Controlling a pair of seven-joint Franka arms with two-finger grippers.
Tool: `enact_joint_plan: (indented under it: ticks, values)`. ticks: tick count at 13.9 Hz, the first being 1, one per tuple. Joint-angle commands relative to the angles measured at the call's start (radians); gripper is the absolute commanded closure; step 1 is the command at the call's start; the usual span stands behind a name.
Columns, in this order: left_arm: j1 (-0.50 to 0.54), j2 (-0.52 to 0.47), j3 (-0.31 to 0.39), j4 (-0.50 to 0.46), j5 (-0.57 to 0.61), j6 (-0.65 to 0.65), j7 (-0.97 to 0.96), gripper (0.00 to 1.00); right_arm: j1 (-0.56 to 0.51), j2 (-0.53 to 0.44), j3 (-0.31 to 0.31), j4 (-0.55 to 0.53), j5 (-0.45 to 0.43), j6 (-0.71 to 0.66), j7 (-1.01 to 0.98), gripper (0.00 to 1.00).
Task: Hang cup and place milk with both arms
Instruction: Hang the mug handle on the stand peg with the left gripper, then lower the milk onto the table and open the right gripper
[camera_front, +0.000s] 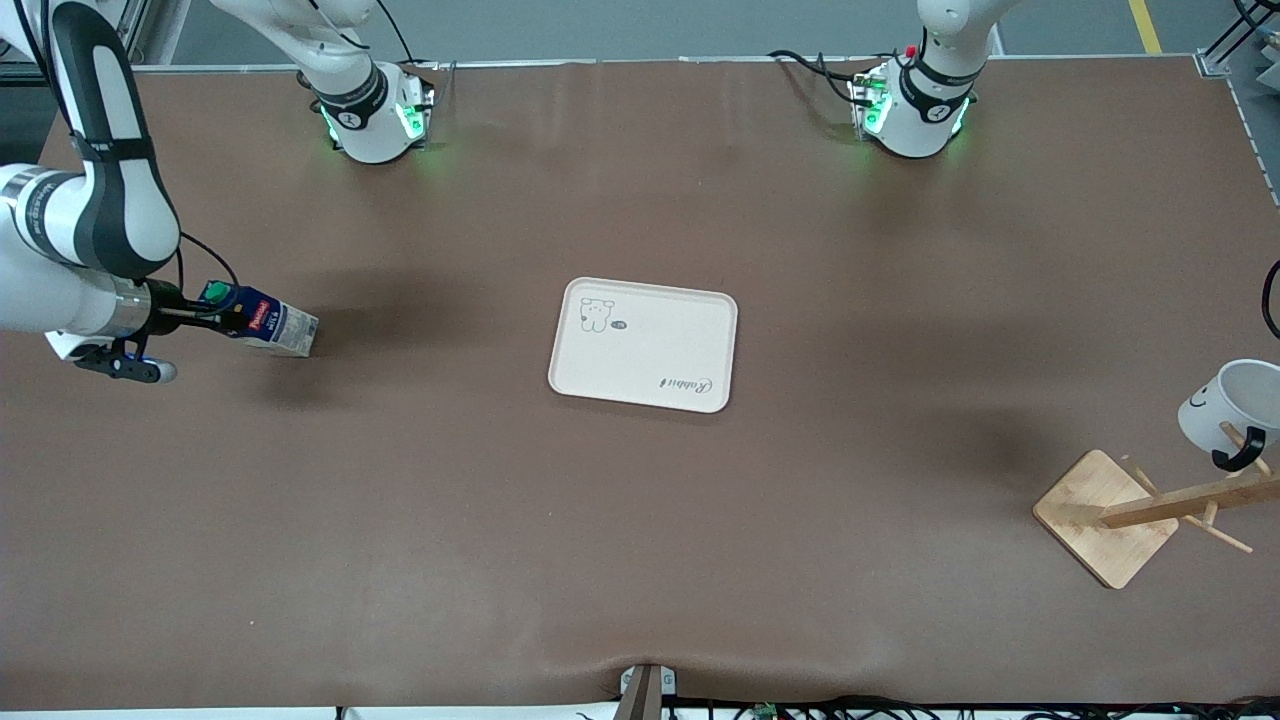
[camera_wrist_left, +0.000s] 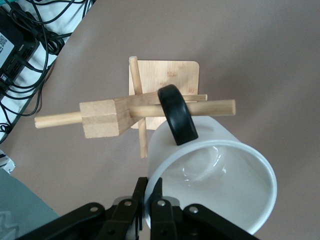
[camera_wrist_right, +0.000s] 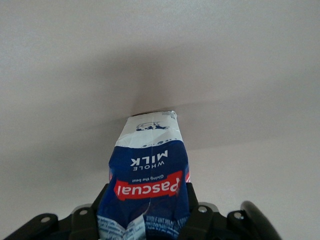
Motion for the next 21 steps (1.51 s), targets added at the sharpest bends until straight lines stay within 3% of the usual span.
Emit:
enact_joint_plan:
  ticks: [1, 2, 4, 10, 16, 21]
  values:
    - [0.005, 0.031, -0.007, 0.0, 0.011, -0.015, 0.002, 0.43, -0.018, -0.037, 0.016, -0.051, -0.011, 0.024, -0.019, 0.09]
    - [0.005, 0.031, -0.007, 0.0, 0.01, -0.012, 0.004, 0.0, -0.018, -0.035, 0.016, -0.051, -0.011, 0.024, -0.022, 0.08]
    - [-0.002, 0.014, -0.022, 0.0, 0.011, -0.018, -0.018, 0.0, -0.029, -0.032, 0.016, -0.048, -0.011, 0.021, -0.065, 0.0]
    - [-0.015, -0.047, -0.105, -0.003, -0.064, -0.161, -0.418, 0.0, -0.035, -0.03, 0.016, -0.001, -0.011, -0.007, -0.088, 0.0]
    - [-0.015, -0.112, -0.246, -0.01, -0.093, -0.305, -0.775, 0.0, -0.015, 0.02, 0.021, 0.284, -0.006, -0.401, -0.128, 0.0]
    - [-0.015, -0.167, -0.35, -0.05, -0.091, -0.319, -1.065, 0.0, 0.022, 0.081, 0.026, 0.6, 0.003, -0.449, -0.203, 0.0]
